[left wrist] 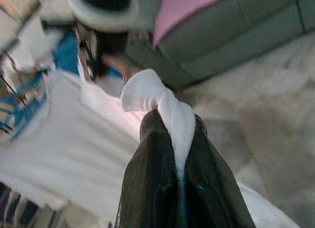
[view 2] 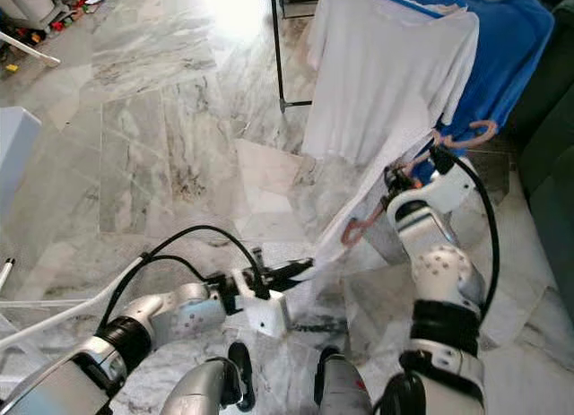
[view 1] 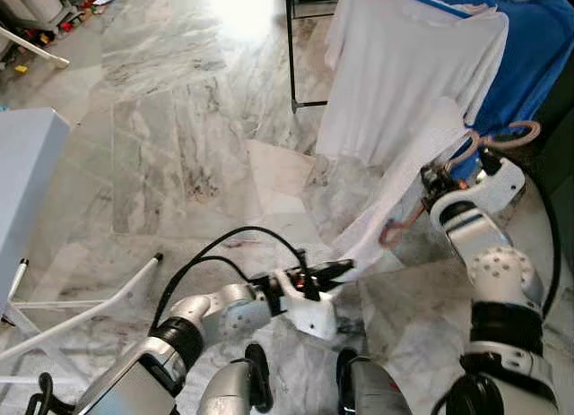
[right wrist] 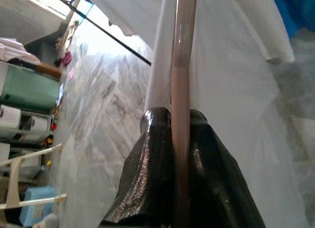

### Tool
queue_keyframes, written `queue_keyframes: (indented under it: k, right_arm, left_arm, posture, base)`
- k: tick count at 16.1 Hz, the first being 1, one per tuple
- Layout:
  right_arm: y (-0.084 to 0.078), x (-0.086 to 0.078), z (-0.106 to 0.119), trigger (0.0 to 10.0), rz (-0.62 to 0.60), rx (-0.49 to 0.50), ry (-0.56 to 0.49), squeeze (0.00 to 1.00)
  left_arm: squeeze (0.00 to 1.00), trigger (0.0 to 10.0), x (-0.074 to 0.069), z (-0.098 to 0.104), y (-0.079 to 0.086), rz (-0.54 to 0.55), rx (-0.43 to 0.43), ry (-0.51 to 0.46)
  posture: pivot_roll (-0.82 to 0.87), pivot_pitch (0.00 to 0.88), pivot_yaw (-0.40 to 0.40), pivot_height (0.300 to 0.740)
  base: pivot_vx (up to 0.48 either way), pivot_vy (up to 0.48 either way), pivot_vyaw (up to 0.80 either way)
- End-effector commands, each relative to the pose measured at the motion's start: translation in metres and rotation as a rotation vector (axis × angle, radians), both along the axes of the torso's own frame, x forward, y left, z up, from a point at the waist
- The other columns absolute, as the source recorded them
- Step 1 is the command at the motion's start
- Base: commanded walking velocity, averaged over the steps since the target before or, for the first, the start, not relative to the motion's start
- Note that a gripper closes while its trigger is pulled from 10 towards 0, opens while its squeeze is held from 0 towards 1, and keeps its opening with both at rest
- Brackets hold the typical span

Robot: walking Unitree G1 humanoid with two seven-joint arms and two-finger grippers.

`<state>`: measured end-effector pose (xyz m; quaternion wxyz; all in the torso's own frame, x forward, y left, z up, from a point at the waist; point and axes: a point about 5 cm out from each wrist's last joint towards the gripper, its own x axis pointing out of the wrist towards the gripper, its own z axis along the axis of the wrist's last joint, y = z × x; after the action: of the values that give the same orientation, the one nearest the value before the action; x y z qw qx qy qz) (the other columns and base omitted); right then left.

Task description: Hang hanger

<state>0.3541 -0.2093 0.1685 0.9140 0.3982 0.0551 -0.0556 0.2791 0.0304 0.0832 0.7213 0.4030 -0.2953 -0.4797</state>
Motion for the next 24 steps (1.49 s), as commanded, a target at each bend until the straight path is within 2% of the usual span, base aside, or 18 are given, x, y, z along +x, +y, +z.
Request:
queue_keyframes:
  k: [1,2,3,5,7,8,11,14,15,16,17,18,22,24]
  right_arm:
    - [-0.006,0.002,0.008,10.0,-0.044,-0.047,-0.04,0.0]
    - [-0.005,0.003,0.008,10.0,-0.03,-0.081,-0.046,0.0]
    - [0.005,0.004,0.008,10.0,0.056,-0.232,-0.068,0.0]
    - [0.018,0.002,0.007,10.0,0.157,-0.399,-0.107,0.0]
    - [0.02,-0.002,-0.001,10.0,0.175,-0.45,-0.105,0.0]
    - [0.017,-0.004,-0.006,10.0,0.167,-0.444,-0.094,0.0]
    - [0.018,-0.01,-0.007,10.0,0.193,-0.543,-0.162,0.0]
    - [0.022,-0.015,0.006,10.0,0.198,-0.732,-0.302,0.0]
    - [0.023,-0.015,0.007,10.0,0.197,-0.739,-0.311,0.0]
    - [0.023,-0.014,0.015,10.0,0.184,-0.799,-0.373,0.0]
    - [0.022,-0.014,0.017,10.0,0.181,-0.803,-0.38,0.0]
    - [0.021,-0.014,0.021,10.0,0.166,-0.861,-0.41,0.0]
    - [0.02,-0.019,0.022,10.0,0.169,-0.92,-0.454,0.0]
    - [0.022,-0.026,0.015,10.0,0.228,-0.967,-0.471,0.0]
  left_arm:
    - [0.0,10.0,-0.011,-0.004,-0.002,-0.06,-0.013,0.011]
    - [0.0,10.0,-0.012,-0.002,-0.004,-0.071,-0.021,0.005]
    - [0.0,10.0,-0.015,0.0,-0.008,-0.092,-0.039,0.002]
    - [0.0,10.0,-0.017,-0.001,-0.01,-0.097,-0.044,0.021]
    - [0.0,10.0,-0.018,0.001,-0.01,-0.097,-0.092,0.069]
    - [1.0,10.0,-0.017,0.002,-0.01,-0.091,-0.102,0.076]
    - [1.0,10.0,-0.014,-0.001,-0.008,-0.06,-0.078,0.068]
    - [1.0,10.0,-0.011,0.001,-0.011,-0.056,-0.081,0.083]
    - [1.0,10.0,-0.011,0.001,-0.011,-0.059,-0.081,0.085]
    - [1.0,10.0,-0.013,0.0,-0.014,-0.069,-0.079,0.092]
    - [1.0,10.0,-0.013,0.0,-0.015,-0.07,-0.078,0.094]
    - [1.0,10.0,-0.013,-0.001,-0.015,-0.071,-0.079,0.101]
    - [1.0,10.0,-0.007,-0.001,-0.003,-0.031,-0.073,0.106]
    - [1.0,10.0,0.0,0.001,0.01,0.01,-0.071,0.114]
  posture:
    - [-0.15,0.294,0.066,0.74]
    - [-0.15,0.294,0.064,0.74]
    - [-0.14,0.294,0.061,0.74]
    - [-0.15,0.294,0.057,0.74]
    - [-0.15,0.293,0.054,0.74]
    - [-0.15,0.294,0.049,0.74]
    - [-0.16,0.293,0.051,0.74]
    - [-0.16,0.293,0.058,0.74]
    - [-0.16,0.292,0.062,0.74]
    - [-0.16,0.292,0.067,0.74]
    - [-0.16,0.292,0.067,0.74]
    - [-0.16,0.289,0.072,0.74]
    - [-0.16,0.276,0.081,0.74]
    - [-0.16,0.27,0.086,0.74]
  base:
    - [0.0,0.0,0.0]
    - [0.0,0.0,0.0]
    - [0.0,0.0,0.0]
    - [0.0,0.0,0.0]
    - [0.0,0.0,0.0]
    - [0.0,0.0,0.0]
    - [0.0,0.0,0.0]
    - [0.0,0.0,0.0]
    - [0.0,0.0,0.0]
    - [0.0,0.0,0.0]
    - [0.0,0.0,0.0]
    - [0.0,0.0,0.0]
    - [0.0,0.0,0.0]
    - [0.0,0.0,0.0]
